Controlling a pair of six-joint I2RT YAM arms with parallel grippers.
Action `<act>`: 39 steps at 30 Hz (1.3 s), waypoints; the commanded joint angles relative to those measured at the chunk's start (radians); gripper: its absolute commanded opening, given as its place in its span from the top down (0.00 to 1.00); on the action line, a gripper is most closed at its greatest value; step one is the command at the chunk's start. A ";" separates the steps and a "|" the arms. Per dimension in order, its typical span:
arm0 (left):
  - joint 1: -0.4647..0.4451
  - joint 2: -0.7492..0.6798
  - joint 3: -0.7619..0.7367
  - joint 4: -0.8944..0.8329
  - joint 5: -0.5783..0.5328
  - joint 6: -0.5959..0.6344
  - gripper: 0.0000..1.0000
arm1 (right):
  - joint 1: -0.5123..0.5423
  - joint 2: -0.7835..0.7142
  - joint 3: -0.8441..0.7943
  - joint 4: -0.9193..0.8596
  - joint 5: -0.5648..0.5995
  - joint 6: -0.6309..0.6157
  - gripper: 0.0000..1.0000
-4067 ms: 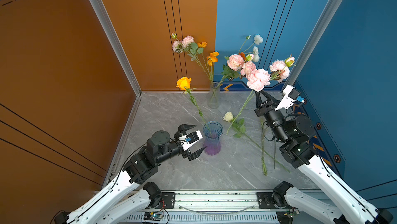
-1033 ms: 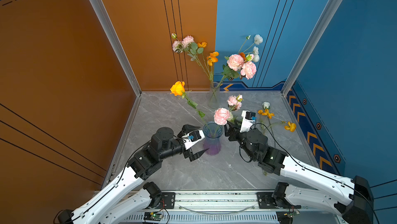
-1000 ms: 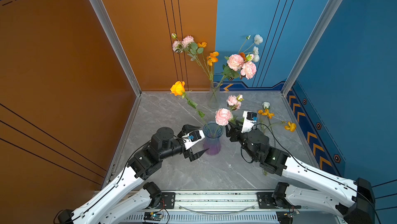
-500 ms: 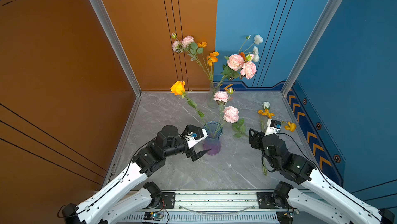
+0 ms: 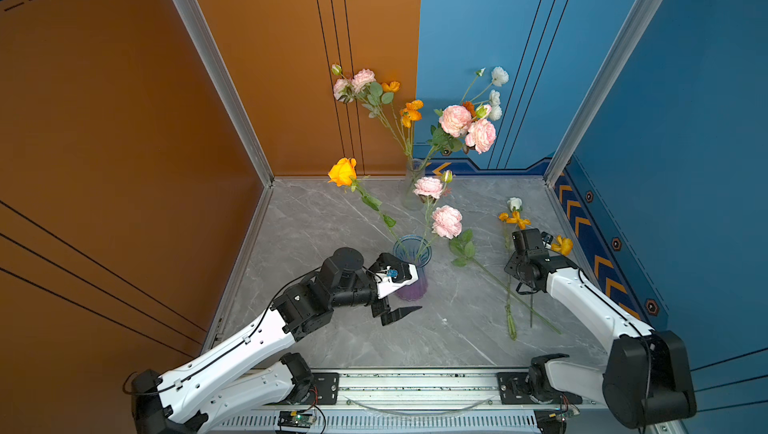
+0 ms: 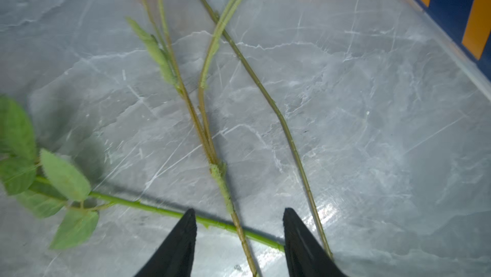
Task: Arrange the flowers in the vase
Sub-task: 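Lower the right gripper onto the yellow poppy stems and close on them, then lift the yellow poppies and carry them over the blue-purple vase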
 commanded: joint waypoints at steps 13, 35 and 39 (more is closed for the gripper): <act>-0.061 0.025 -0.004 0.010 -0.110 0.023 0.02 | -0.051 0.290 0.116 0.098 -0.157 -0.143 0.62; -0.059 0.023 -0.003 0.002 -0.115 0.036 0.02 | -0.025 0.280 0.105 0.037 -0.159 -0.173 0.91; -0.059 0.019 -0.004 0.000 -0.114 0.038 0.02 | 0.004 0.194 0.112 0.047 -0.133 -0.222 0.98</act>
